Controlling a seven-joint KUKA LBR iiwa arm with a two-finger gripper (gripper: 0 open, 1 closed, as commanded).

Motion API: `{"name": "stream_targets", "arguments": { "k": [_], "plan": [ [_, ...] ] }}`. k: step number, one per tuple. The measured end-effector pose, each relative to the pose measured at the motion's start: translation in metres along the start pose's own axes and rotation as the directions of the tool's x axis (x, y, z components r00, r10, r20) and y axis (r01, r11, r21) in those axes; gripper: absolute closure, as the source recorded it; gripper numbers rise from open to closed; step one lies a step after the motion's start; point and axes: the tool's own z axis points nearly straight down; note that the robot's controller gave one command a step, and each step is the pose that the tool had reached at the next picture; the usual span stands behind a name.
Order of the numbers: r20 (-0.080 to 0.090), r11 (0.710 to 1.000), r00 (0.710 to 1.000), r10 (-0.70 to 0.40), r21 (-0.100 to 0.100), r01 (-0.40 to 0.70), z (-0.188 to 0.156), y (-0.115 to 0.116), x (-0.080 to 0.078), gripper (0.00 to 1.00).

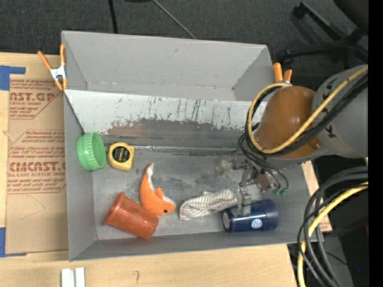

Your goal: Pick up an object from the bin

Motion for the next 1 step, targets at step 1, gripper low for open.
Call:
{"name": "stream_targets", "arguments": {
  "k": [1],
  "plan": [
    [-0.006,1.0,1.0,0.011,-0.002,-0.011,0.0448,0.0252,0.0225,1.0]
  ]
}}
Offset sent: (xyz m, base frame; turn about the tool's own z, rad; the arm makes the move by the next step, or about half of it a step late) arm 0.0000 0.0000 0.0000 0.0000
